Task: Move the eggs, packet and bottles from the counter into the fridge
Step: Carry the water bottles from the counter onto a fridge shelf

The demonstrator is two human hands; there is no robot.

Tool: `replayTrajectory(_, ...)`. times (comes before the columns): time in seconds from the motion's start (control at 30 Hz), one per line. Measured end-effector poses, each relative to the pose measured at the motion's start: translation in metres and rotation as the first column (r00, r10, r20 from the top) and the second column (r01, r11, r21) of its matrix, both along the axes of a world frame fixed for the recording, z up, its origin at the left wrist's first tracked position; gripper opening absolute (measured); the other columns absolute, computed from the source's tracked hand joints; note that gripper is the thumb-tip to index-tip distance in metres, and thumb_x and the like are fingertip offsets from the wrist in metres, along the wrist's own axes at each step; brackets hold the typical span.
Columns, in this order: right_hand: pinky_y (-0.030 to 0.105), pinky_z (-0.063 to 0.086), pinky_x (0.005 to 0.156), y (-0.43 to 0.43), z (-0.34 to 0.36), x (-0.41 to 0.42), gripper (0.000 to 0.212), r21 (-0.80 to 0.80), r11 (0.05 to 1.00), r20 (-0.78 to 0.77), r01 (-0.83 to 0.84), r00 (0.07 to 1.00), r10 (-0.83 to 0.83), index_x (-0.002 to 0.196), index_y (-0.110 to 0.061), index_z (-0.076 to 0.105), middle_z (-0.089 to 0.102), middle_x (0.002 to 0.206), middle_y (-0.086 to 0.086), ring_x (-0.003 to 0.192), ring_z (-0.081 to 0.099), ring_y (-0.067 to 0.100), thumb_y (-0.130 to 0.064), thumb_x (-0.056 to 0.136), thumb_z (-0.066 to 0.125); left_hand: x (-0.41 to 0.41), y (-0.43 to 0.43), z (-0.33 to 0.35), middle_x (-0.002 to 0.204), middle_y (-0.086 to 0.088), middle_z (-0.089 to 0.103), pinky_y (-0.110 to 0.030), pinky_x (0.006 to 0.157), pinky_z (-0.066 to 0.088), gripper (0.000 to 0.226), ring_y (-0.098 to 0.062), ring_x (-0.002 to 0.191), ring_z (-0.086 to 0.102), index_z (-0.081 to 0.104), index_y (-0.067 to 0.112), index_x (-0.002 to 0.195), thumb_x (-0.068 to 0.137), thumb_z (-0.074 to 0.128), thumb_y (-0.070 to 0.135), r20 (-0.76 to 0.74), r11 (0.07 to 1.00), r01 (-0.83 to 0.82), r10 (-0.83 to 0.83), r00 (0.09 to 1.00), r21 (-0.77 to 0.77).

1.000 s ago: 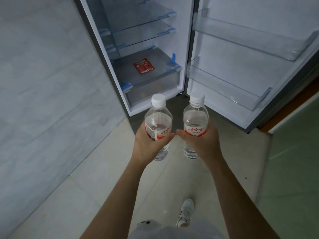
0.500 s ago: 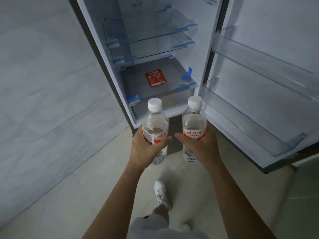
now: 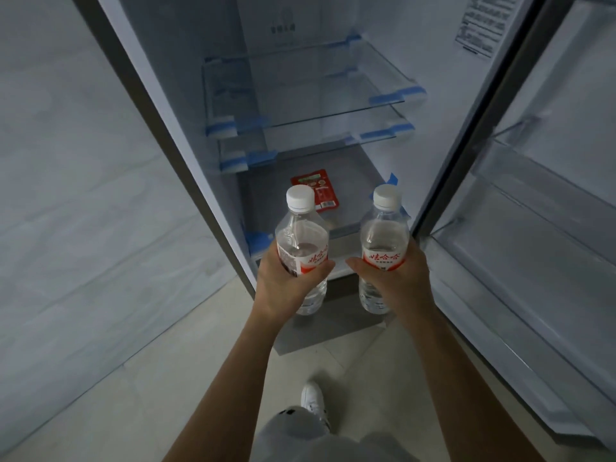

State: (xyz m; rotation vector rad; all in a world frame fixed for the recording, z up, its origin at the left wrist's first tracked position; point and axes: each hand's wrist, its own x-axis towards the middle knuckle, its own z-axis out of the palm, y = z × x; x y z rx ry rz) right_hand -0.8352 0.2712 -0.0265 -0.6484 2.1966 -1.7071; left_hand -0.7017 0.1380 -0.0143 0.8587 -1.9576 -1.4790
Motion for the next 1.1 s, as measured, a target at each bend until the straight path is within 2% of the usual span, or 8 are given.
replayTrajectory(0.17, 0.006, 0.051, 0.074, -0.028, -0.005, -0.027, 0.060, -0.009, 1.000, 0.007, -0.002, 1.000, 0.002, 0.113, -0.030, 0.057, 0.068, 0.100, -0.014, 0.093, 0.066, -0.005, -0.018, 0.066, 0.092, -0.031, -0.033, 0.004, 0.096, 0.017, 0.069, -0.004, 0.068, 0.048, 0.049, 0.006, 0.088, 0.067, 0.055, 0.037, 0.105, 0.073, 0.086, 0.018, -0.011, 1.000, -0.010, 0.010, 1.000, -0.008)
replayTrajectory(0.33, 0.000, 0.047, 0.071, -0.043, -0.008, -0.044, 0.061, 0.011, 1.000, -0.020, 0.016, 1.000, -0.016, 0.102, -0.040, 0.051, 0.064, 0.096, -0.020, 0.087, 0.063, -0.016, -0.015, 0.065, 0.092, -0.053, -0.042, 0.006, 0.095, 0.018, 0.068, -0.002, 0.067, 0.047, 0.049, 0.009, 0.087, 0.066, 0.053, 0.039, 0.104, 0.074, 0.085, 0.018, 0.012, 1.000, -0.019, 0.019, 1.000, 0.001)
replayTrajectory(0.57, 0.001, 0.044, 0.072, -0.059, 0.002, -0.076, 0.065, 0.030, 0.999, 0.019, -0.024, 1.000, 0.024, 0.112, -0.039, 0.047, 0.060, 0.100, -0.027, 0.087, 0.060, -0.018, -0.022, 0.067, 0.091, -0.073, -0.044, 0.009, 0.101, 0.015, 0.069, -0.005, 0.068, 0.049, 0.051, 0.006, 0.091, 0.067, 0.056, 0.031, 0.113, 0.071, 0.085, 0.027, 0.008, 0.996, -0.081, 0.081, 0.997, 0.028)
replayTrajectory(0.67, -0.001, 0.042, 0.068, -0.065, 0.014, -0.083, 0.063, 0.005, 0.998, 0.032, -0.055, 0.998, 0.054, 0.107, -0.043, 0.045, 0.056, 0.099, -0.031, 0.085, 0.057, -0.023, -0.021, 0.069, 0.090, -0.079, -0.042, 0.024, 0.101, 0.014, 0.070, -0.006, 0.071, 0.050, 0.059, 0.004, 0.092, 0.068, 0.057, 0.022, 0.118, 0.066, 0.081, 0.035, -0.052, 0.996, -0.074, 0.076, 0.996, 0.046)
replayTrajectory(0.8, 0.001, 0.043, 0.064, -0.076, 0.040, -0.091, 0.060, -0.032, 0.995, 0.011, -0.094, 0.996, 0.094, 0.104, -0.046, 0.047, 0.057, 0.099, -0.031, 0.087, 0.054, -0.029, -0.026, 0.067, 0.090, -0.086, -0.046, 0.052, 0.096, 0.014, 0.074, -0.013, 0.075, 0.053, 0.048, -0.004, 0.091, 0.071, 0.060, 0.022, 0.111, 0.068, 0.081, 0.029, -0.150, 0.999, -0.052, 0.051, 0.987, -0.003)
replayTrajectory(0.9, 0.001, 0.048, 0.069, -0.089, 0.067, -0.102, 0.062, -0.098, 0.989, -0.032, -0.113, 0.993, 0.110, 0.116, -0.031, 0.054, 0.065, 0.103, -0.020, 0.090, 0.062, -0.017, -0.025, 0.066, 0.091, -0.094, -0.053, 0.075, 0.095, 0.012, 0.074, -0.015, 0.074, 0.055, 0.041, -0.007, 0.088, 0.072, 0.062, 0.017, 0.107, 0.071, 0.081, 0.021, -0.215, 0.998, -0.053, 0.043, 0.976, -0.042)
replayTrajectory(1.0, 0.015, 0.051, 0.080, -0.104, 0.099, -0.112, 0.067, -0.147, 0.982, -0.077, -0.121, 0.991, 0.111, 0.123, -0.022, 0.057, 0.068, 0.108, -0.011, 0.098, 0.066, 0.001, -0.028, 0.066, 0.091, -0.104, -0.065, 0.098, 0.093, -0.002, 0.075, -0.024, 0.075, 0.058, 0.044, -0.016, 0.087, 0.073, 0.063, 0.007, 0.107, 0.072, 0.085, 0.022, -0.265, 0.996, -0.066, 0.046, 0.963, -0.067)
replayTrajectory(1.1, 0.025, 0.057, 0.080, -0.121, 0.130, -0.124, 0.060, -0.205, 0.970, -0.103, -0.133, 0.988, 0.114, 0.118, -0.021, 0.060, 0.071, 0.103, -0.009, 0.093, 0.069, 0.006, -0.025, 0.067, 0.091, -0.111, -0.081, 0.122, 0.091, -0.005, 0.074, -0.032, 0.076, 0.061, 0.049, -0.020, 0.085, 0.073, 0.063, 0.006, 0.105, 0.069, 0.085, 0.031, -0.318, 0.988, -0.102, 0.061, 0.946, -0.115)
